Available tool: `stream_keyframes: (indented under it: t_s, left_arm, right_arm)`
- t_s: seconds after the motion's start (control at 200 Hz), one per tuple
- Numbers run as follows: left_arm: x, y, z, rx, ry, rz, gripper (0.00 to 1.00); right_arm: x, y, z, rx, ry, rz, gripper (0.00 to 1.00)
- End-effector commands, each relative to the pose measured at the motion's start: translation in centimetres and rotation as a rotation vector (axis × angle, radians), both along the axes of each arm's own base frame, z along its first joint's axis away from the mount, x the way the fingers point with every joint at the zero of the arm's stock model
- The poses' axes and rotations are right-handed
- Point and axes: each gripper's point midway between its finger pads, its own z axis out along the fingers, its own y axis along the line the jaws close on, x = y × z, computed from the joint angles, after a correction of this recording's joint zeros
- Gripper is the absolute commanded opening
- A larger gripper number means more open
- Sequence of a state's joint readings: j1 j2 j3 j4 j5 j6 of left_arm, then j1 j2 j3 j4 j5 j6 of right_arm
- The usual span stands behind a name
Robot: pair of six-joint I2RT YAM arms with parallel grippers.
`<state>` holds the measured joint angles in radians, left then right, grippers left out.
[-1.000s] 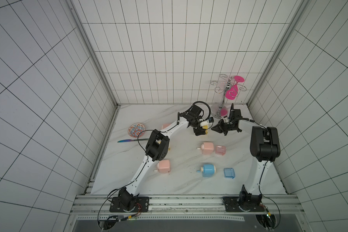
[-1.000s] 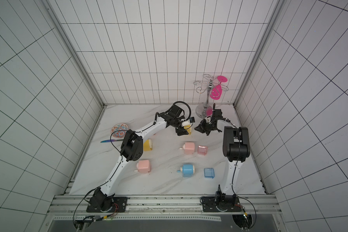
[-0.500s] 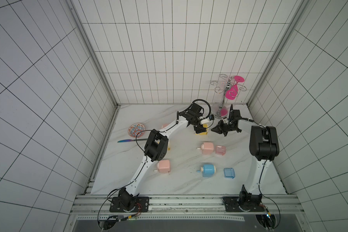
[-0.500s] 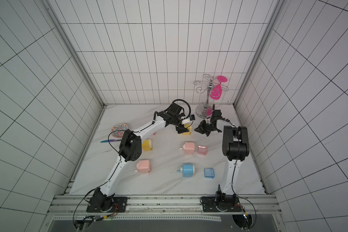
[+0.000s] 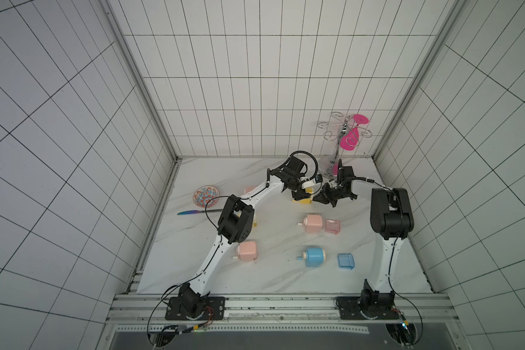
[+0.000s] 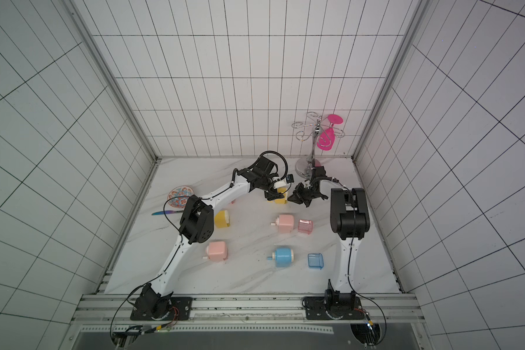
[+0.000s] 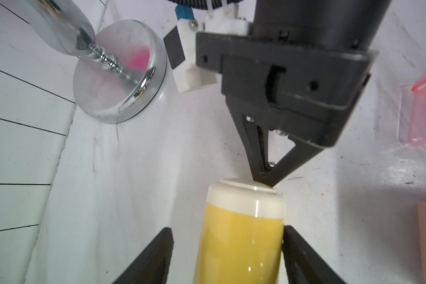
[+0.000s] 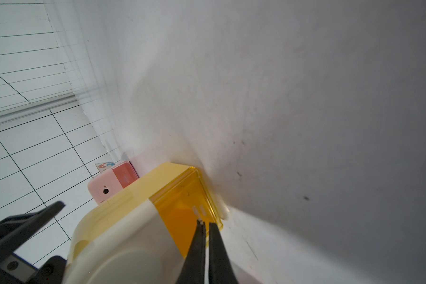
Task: Put the tray back into the pencil sharpener
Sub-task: Close the container of the pencil sharpener.
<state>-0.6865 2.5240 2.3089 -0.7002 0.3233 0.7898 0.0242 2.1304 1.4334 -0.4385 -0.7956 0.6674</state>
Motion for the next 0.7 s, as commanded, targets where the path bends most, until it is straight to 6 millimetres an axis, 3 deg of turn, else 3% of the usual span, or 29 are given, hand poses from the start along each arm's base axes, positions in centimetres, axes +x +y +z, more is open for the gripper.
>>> stream_keyframes:
  t_s: [0.0,0.32,0.45,0.54,0.695]
  left_arm:
    - [-0.5,-0.3,-1.2,0.011,0.019,-0.02,0.72]
    - [-0.3,-0.5,0.7,-0.019,-0.006,-0.017,0.85]
    - [-0.3,-0.6,1.8,-0.032,-0.025,-0.013,0.97]
    - [0.2,-0.6,3.7,-0.053,-0.06,0.005,0.97]
    - [0.7,0.1,8.8,-0.114,-0.136,0.041,0.97]
  right_arm:
    - [0.5,-0.4,0.2,-0.015,-0.004,-0.001,0.08]
    - [0.6,-1.6,1.6,-0.028,-0.038,-0.028,0.09]
    - [0.6,-2.3,2.7,-0.038,-0.06,-0.045,0.09]
    - [0.6,-2.9,3.7,-0.048,-0.082,-0.059,0.09]
    - [0.3,-4.0,5.8,-0.068,-0.126,-0.089,0.11]
